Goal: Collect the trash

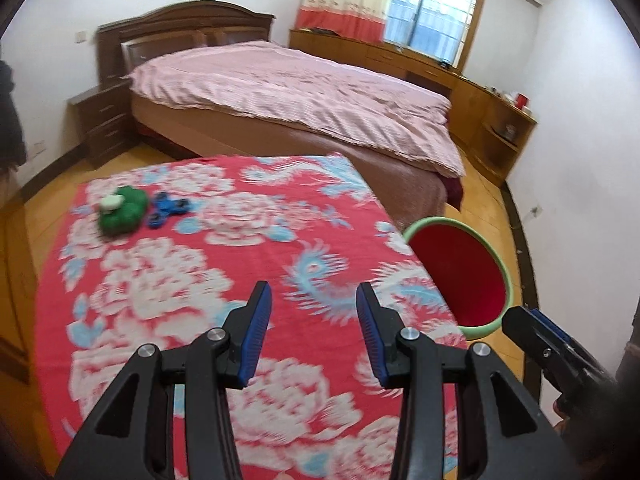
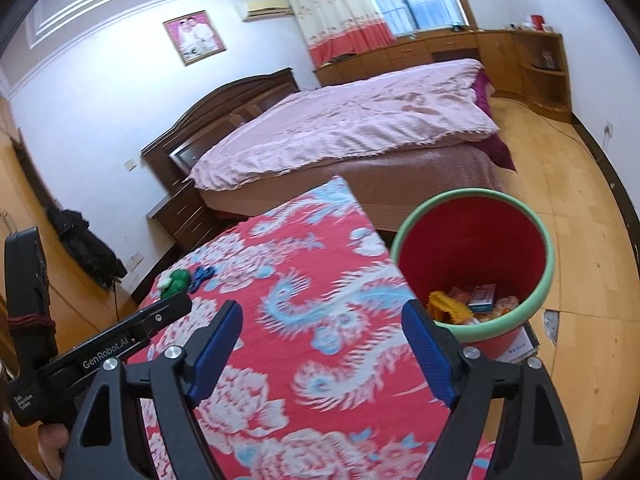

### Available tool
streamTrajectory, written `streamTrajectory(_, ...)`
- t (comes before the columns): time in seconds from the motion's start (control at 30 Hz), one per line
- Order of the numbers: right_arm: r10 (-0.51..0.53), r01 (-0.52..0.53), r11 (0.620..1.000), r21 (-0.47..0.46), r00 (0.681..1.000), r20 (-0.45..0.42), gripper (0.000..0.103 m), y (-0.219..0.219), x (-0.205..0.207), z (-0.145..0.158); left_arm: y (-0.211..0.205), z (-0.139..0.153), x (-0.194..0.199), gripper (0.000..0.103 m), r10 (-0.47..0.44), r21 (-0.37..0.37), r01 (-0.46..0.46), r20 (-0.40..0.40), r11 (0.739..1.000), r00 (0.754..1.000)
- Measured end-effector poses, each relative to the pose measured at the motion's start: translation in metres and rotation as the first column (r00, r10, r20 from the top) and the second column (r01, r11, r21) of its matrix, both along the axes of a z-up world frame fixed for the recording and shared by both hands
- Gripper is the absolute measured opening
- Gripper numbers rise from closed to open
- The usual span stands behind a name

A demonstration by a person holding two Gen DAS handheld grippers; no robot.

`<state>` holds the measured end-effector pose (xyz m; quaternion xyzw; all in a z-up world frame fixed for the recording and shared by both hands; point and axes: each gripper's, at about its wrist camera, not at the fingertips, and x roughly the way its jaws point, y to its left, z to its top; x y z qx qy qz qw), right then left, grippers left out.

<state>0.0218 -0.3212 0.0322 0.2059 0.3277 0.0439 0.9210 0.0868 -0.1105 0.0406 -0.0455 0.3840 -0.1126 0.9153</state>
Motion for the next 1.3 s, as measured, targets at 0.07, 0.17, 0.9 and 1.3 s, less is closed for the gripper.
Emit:
streamTrajectory(0.07,0.018,-0.018,1.0,-0.008,1.0,0.007,0.086,0.011,-0.003,0.001,0.015,0.003,-0.008,0.044,0.028,0.005,-0.028,0.01,1.0,1.0)
streamTrajectory(0.17,0.039,-0.039,0.999,-0.032,0.999,0.023,0.089,0.028,-0.008,0.003,0.033,0.006,-0.019,0.044,0.065,0.005,-0.065,0.031,0.998,0.997)
streamTrajectory(0.9,0.067,-0.061,0.99,-0.126,0.997,0.047,0.096,0.079,-0.037,0.0,0.089,-0.008,-0.069,0.048,0.186,0.028,-0.189,0.07,0.982,0.98)
streamTrajectory(1.3,0.063,-0.057,0.99,-0.126,0.997,0.046,0.096,0.078,-0.04,0.0,0.094,-0.012,-0.068,0.049,0.211,0.03,-0.213,0.057,0.977,0.976)
